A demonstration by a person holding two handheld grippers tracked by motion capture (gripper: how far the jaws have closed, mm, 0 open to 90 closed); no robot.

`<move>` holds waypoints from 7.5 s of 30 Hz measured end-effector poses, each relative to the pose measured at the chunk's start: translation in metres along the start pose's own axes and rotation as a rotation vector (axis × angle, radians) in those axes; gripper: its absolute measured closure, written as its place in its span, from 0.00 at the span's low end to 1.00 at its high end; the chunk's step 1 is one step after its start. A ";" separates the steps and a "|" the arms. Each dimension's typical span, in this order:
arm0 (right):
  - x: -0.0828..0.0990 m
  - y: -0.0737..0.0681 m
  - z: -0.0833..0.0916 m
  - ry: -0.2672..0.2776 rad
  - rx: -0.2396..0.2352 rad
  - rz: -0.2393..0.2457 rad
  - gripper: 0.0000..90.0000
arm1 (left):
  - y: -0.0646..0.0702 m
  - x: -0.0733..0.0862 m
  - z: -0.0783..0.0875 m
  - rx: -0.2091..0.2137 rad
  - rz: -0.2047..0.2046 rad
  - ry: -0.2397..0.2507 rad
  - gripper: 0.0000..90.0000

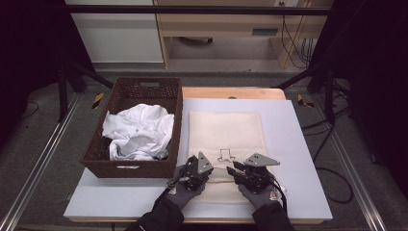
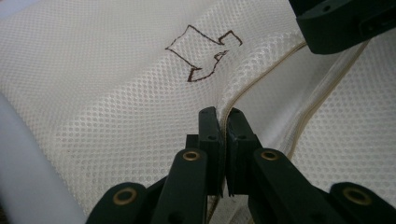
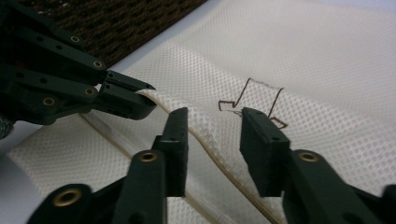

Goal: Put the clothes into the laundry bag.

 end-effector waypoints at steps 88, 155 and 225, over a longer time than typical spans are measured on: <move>-0.028 -0.001 0.012 0.135 0.050 -0.061 0.96 | -0.020 0.017 0.097 -0.012 0.092 0.152 0.50; -0.026 0.001 0.008 0.100 0.052 -0.062 0.95 | -0.197 0.075 0.069 -0.148 0.162 -0.251 0.00; -0.026 0.003 0.010 0.103 0.045 -0.069 0.96 | -0.205 0.036 0.156 -0.364 0.242 0.269 0.92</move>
Point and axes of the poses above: each handheld gripper's, and its own axes: z roughly backward along the jaws, x roughly out of its underside, y roughly to its right, the point moved 3 cm from there along -z, roughly forward along the jaws, and after that the axes turned 10 degrees about -z, right-handed, at the moved point
